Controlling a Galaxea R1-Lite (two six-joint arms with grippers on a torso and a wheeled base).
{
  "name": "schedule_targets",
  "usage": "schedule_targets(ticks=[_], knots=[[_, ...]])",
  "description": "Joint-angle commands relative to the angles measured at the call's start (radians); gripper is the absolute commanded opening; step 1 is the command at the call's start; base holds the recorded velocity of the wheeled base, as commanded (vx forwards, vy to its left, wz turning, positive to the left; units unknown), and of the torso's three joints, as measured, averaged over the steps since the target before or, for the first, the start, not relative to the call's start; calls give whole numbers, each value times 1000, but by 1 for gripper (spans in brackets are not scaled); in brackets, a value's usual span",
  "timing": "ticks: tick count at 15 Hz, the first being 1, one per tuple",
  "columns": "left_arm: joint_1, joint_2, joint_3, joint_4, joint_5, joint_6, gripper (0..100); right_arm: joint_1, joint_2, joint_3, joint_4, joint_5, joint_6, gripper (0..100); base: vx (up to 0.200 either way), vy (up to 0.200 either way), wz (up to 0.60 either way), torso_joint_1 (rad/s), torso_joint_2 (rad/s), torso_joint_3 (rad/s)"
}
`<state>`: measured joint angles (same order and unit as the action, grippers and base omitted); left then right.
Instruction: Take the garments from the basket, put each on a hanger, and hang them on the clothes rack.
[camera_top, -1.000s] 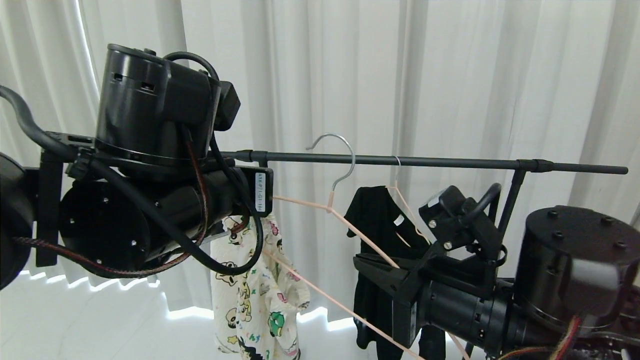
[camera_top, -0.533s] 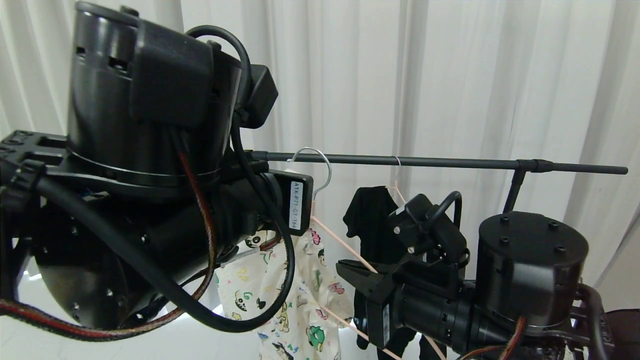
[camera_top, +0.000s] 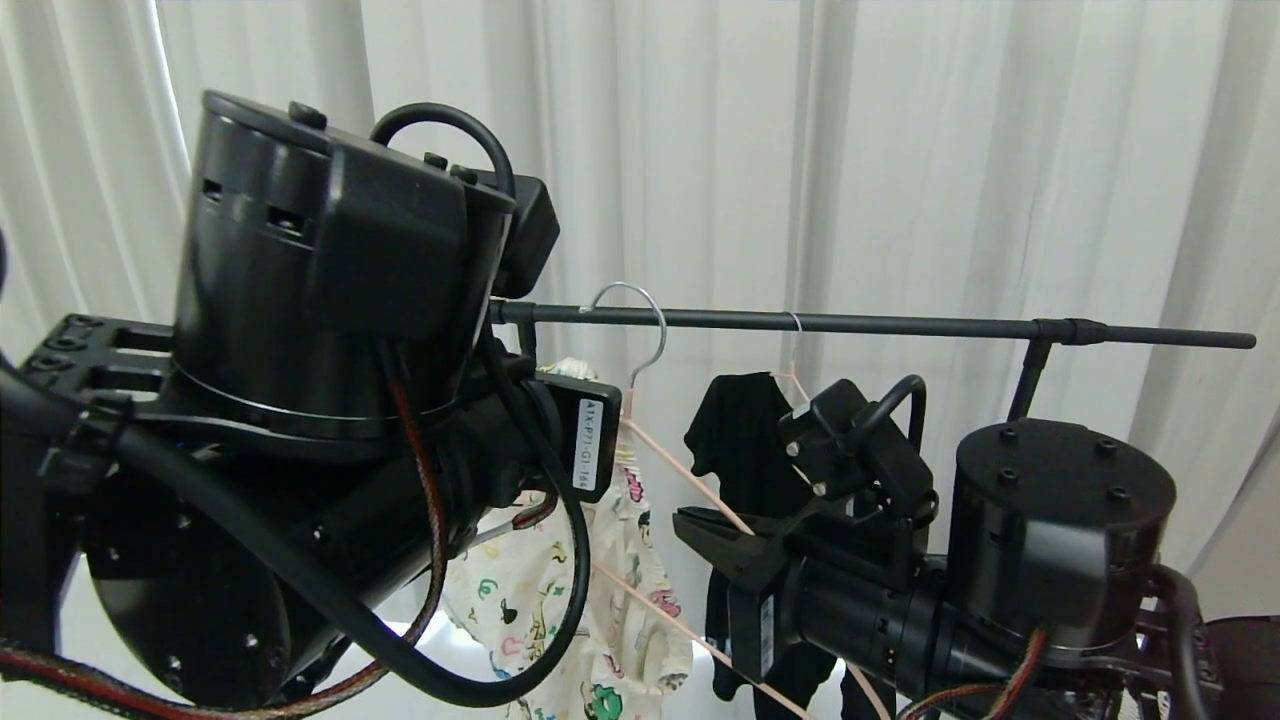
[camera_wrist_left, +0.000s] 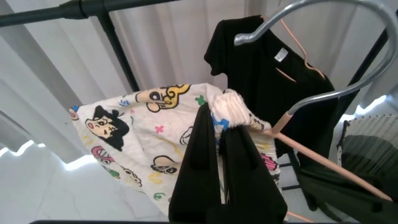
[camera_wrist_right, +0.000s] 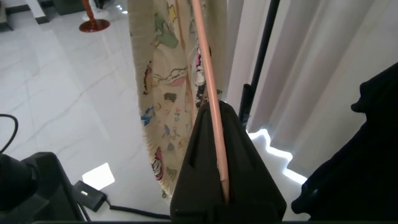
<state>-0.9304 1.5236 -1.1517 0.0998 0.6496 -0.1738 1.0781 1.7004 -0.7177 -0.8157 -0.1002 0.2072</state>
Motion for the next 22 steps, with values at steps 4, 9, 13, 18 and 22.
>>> schedule_targets(ticks=[4,9,13,18,22], knots=[[-2,-2,1,0,2,-1,100,0,-5,0,-5,-24,0,0,0,0,0,0,0,0],[-1,-2,10,0,2,-1,100,-3,-19,3,-20,-107,0,0,0,0,0,0,0,0],[-1,-16,29,0,2,-1,100,-23,-33,7,-34,-127,-2,0,0,0,0,0,0,0],[10,-154,205,0,-2,59,100,-73,-96,96,-34,-131,-14,0,0,0,0,0,0,0],[113,-335,348,-2,-188,100,100,-75,-271,345,-33,-39,-51,0,0,0,0,0,0,0]])
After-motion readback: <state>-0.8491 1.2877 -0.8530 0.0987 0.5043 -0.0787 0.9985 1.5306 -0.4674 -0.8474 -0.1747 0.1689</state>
